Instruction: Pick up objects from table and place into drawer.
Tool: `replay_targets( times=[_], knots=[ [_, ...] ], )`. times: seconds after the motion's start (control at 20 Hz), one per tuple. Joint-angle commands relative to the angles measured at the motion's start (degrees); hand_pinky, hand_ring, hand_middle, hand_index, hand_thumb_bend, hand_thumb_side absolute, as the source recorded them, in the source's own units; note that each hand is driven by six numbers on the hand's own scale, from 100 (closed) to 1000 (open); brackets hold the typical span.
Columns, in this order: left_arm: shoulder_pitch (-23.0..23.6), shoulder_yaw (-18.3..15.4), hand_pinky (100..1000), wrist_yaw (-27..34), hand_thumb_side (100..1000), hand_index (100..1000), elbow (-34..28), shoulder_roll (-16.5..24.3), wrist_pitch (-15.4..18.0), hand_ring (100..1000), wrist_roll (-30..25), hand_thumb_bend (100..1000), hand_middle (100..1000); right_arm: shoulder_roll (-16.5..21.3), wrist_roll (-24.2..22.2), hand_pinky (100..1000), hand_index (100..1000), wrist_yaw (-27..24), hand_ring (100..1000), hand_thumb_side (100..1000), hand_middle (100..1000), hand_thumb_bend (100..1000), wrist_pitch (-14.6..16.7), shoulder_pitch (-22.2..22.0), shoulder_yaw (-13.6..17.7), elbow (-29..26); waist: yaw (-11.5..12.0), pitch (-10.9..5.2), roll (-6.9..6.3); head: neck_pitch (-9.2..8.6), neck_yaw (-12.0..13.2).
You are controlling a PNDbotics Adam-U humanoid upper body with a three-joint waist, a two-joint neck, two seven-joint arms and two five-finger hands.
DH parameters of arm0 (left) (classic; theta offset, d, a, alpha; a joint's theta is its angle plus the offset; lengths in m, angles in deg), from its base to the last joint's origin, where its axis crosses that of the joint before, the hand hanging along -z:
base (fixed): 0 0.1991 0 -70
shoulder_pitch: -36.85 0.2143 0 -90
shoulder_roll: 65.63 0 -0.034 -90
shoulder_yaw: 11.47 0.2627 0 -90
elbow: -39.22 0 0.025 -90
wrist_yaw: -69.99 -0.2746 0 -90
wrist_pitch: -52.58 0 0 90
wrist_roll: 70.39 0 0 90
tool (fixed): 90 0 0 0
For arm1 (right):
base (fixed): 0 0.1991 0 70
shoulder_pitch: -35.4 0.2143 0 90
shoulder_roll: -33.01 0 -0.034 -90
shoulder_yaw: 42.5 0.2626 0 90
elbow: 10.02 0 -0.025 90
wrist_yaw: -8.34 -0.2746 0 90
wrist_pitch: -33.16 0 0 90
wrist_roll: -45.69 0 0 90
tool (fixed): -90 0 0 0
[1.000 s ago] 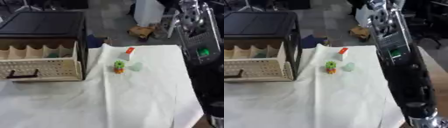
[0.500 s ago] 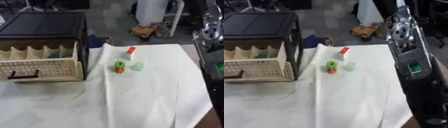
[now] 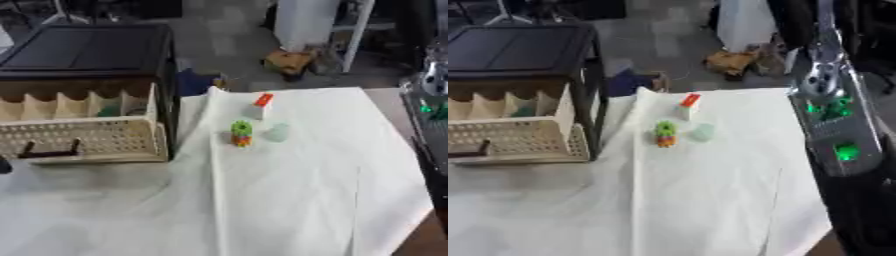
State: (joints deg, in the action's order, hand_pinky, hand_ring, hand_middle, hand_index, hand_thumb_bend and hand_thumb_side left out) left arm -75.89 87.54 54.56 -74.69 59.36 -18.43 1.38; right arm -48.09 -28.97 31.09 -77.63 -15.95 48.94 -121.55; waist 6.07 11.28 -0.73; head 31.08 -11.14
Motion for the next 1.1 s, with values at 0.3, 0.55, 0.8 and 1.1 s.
replay_targets(
  times=[0.3,0.55,0.8,1.1],
  knots=[
    [0.84,2.84,353,1.35,1000,694,-0.68,6.12,-0.67,497,-6.35,100,473,2.17,0.68,553,756,-0.94,596,994,558,100,-0.33,-0.07,0.94,-1.55,-0.21,-0.66,-0.3,-0.72,0.41],
    [0.03,5.32,375,3.05,1000,759,-0.68,6.65,-1.16,519,-9.88,100,499,1.95,0.92,554,754,-1.21,596,998,558,100,-0.34,-0.13,0.93,-2.1,-0.46,-0.66,-0.28,-0.57,0.53],
    [-1.27,7.45,422,4.43,1000,815,-0.68,6.11,-2.61,561,-13.2,100,528,1.43,2.43,572,752,-2.21,602,988,557,100,0.25,-0.6,1.19,-2.84,-0.8,-0.54,-0.33,-0.5,0.73],
    [-2.23,9.77,470,4.18,1000,878,-0.68,5.6,-4.25,619,-15.76,100,611,1.09,5.09,591,752,-4.53,606,964,556,100,1.54,-1.65,1.53,-3.05,-1.3,-0.38,-0.52,-0.77,1.09]
  ],
)
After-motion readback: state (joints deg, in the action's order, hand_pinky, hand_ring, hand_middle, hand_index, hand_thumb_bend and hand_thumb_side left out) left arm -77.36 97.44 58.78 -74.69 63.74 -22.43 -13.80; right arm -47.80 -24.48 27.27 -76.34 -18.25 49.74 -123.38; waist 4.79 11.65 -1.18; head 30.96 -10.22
